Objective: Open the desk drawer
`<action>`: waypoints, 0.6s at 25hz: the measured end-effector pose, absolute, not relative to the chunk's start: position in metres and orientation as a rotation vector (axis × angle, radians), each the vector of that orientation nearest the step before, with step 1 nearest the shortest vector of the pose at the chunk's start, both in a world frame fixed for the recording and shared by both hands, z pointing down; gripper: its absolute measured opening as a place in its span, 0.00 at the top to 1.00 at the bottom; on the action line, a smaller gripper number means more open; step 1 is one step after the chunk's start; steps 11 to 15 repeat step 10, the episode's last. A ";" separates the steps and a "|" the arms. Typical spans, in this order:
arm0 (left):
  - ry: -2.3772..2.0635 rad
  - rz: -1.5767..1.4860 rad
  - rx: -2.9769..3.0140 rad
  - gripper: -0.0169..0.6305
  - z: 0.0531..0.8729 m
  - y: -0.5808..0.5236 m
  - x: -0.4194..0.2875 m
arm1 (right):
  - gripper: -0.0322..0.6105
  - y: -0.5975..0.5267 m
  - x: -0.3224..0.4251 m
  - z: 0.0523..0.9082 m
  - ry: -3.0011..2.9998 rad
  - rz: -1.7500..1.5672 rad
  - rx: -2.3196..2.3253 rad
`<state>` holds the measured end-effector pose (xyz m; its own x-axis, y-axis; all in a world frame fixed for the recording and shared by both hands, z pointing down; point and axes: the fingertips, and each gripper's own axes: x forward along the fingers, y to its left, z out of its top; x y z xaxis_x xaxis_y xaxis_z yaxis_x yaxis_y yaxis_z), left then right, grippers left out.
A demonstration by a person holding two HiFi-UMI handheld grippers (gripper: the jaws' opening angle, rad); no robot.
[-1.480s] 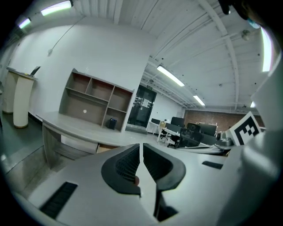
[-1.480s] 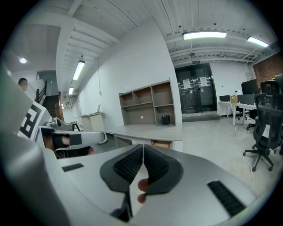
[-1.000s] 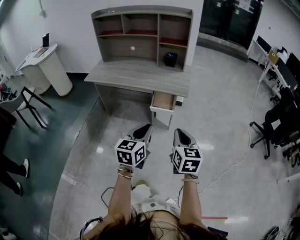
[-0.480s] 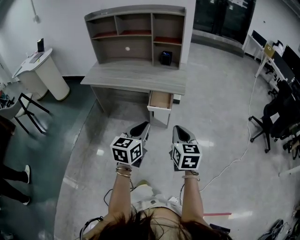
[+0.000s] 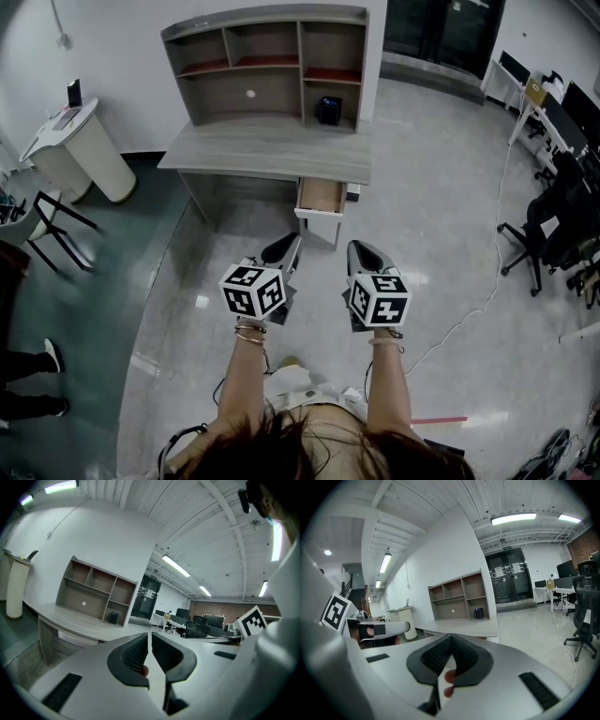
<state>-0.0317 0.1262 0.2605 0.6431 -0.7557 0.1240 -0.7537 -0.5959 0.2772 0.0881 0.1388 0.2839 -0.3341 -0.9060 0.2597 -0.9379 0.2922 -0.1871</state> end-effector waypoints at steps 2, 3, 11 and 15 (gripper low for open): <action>-1.191 -0.005 2.569 0.92 0.259 0.123 -0.030 | 0.92 0.134 0.088 0.281 -2.439 0.464 1.755; -1.183 0.005 2.570 0.92 0.259 0.122 -0.030 | 0.92 0.133 0.087 0.280 -2.435 0.465 1.757; -1.216 0.019 2.531 0.92 0.255 0.104 -0.037 | 0.92 0.121 0.077 0.278 -2.408 0.418 1.725; -1.216 0.019 2.531 0.92 0.255 0.104 -0.037 | 0.92 0.121 0.077 0.278 -2.408 0.418 1.725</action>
